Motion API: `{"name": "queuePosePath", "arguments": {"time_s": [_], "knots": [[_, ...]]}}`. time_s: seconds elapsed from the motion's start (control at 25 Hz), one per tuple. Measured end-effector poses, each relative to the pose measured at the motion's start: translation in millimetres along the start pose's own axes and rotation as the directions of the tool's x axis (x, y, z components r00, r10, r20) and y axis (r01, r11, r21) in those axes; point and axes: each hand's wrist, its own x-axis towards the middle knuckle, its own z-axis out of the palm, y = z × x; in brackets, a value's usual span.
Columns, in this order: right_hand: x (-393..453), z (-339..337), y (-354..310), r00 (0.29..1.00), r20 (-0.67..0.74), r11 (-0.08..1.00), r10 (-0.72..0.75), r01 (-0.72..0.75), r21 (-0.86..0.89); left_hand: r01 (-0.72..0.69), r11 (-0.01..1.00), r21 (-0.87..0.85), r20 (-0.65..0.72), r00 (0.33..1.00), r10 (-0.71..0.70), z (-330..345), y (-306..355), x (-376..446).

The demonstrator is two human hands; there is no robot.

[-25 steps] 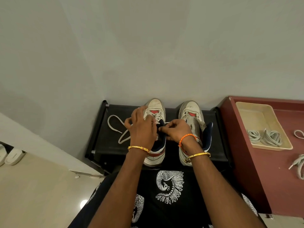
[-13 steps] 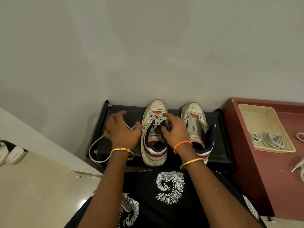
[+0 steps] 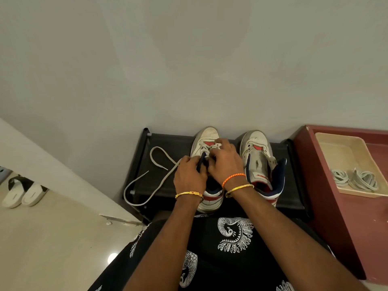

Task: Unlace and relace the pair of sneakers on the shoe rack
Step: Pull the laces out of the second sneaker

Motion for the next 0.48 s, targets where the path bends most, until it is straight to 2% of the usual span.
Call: {"name": "queuePosePath", "arguments": {"time_s": [0.08,0.12,0.2,0.28,0.32,0.36,0.4,0.48], "knots": [[6,-3,2,0.994,-0.056,0.987,0.095,-0.087,0.134,0.008,1.0,-0.004,-0.011,1.0,-0.008,0,0,-1],[11,-6,3,0.976,-0.082,0.958,0.201,-0.178,0.225,0.008,1.0,-0.009,-0.012,1.0,-0.008,0,0,-2],[20,-15,6,0.888,-0.028,0.813,0.459,-0.407,0.416,0.004,1.0,-0.018,-0.014,1.0,-0.004,0,0,-2],[27,-21,4,0.79,0.101,0.625,0.605,-0.55,0.554,-0.002,1.0,-0.02,-0.015,1.0,0.001,0,0,-2],[30,-22,1,0.783,0.171,0.564,0.598,-0.562,0.605,-0.004,1.0,-0.024,-0.015,1.0,0.003,0,0,-1],[33,-20,0,0.807,0.234,0.556,0.542,-0.553,0.62,-0.006,1.0,-0.031,-0.011,1.0,0.006,0,-1,-1],[33,-18,-1,0.84,0.288,0.605,0.459,-0.533,0.591,-0.009,0.999,-0.038,-0.009,1.0,0.009,0,-3,0],[27,-20,-2,0.879,0.348,0.768,0.326,-0.461,0.444,-0.008,0.999,-0.049,-0.007,1.0,0.007,0,-4,0]]}}
